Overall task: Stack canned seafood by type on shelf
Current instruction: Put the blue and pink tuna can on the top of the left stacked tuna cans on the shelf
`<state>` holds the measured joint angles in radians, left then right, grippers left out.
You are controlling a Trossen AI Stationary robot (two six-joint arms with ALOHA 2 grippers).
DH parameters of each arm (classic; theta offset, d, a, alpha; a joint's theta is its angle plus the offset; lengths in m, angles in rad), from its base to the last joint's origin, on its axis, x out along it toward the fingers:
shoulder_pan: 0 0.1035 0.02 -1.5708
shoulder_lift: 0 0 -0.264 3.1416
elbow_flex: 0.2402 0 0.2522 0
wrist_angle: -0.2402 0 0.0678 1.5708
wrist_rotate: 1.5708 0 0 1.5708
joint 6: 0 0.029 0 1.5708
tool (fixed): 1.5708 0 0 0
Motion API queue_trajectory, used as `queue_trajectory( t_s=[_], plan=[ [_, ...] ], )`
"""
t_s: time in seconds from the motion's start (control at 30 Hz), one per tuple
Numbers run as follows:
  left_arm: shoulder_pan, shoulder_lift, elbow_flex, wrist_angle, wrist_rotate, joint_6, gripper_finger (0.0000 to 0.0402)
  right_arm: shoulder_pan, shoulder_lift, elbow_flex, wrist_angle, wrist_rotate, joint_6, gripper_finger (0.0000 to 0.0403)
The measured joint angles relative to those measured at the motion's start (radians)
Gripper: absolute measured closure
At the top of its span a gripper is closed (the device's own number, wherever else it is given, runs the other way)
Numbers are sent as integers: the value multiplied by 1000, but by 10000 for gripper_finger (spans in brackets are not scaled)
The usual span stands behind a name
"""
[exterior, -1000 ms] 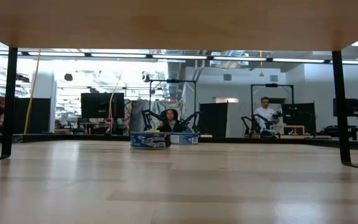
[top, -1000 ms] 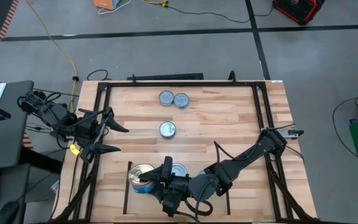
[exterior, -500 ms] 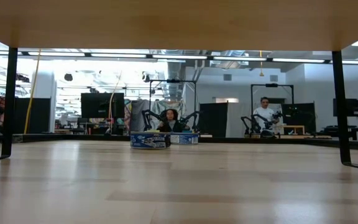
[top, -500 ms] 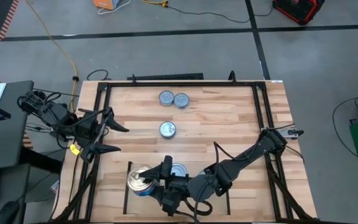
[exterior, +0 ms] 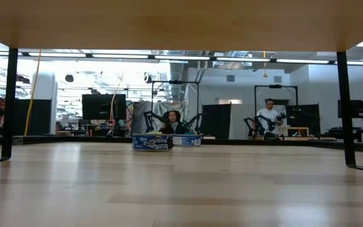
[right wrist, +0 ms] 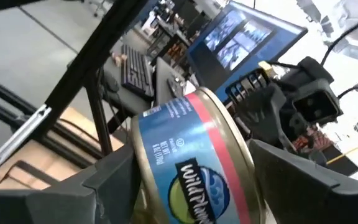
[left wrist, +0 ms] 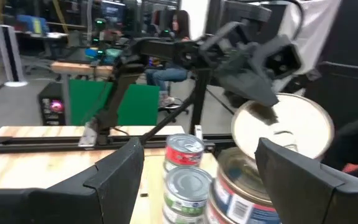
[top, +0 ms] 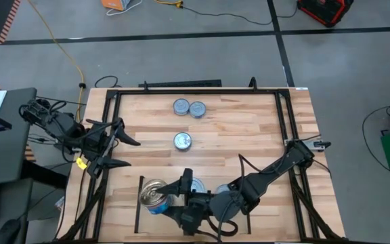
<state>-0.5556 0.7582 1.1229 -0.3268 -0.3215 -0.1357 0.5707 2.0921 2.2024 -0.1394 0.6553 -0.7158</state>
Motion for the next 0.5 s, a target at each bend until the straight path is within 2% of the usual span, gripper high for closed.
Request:
queue_trajectory(
  t_s=[0.2,0.5],
  plan=[
    [0,1,0,1,30,11,107,-3,-4,-1,-88,7,38,74],
    [0,0,0,1,29,8,107,6,-4,-1,-87,49,55,78]
  ],
)
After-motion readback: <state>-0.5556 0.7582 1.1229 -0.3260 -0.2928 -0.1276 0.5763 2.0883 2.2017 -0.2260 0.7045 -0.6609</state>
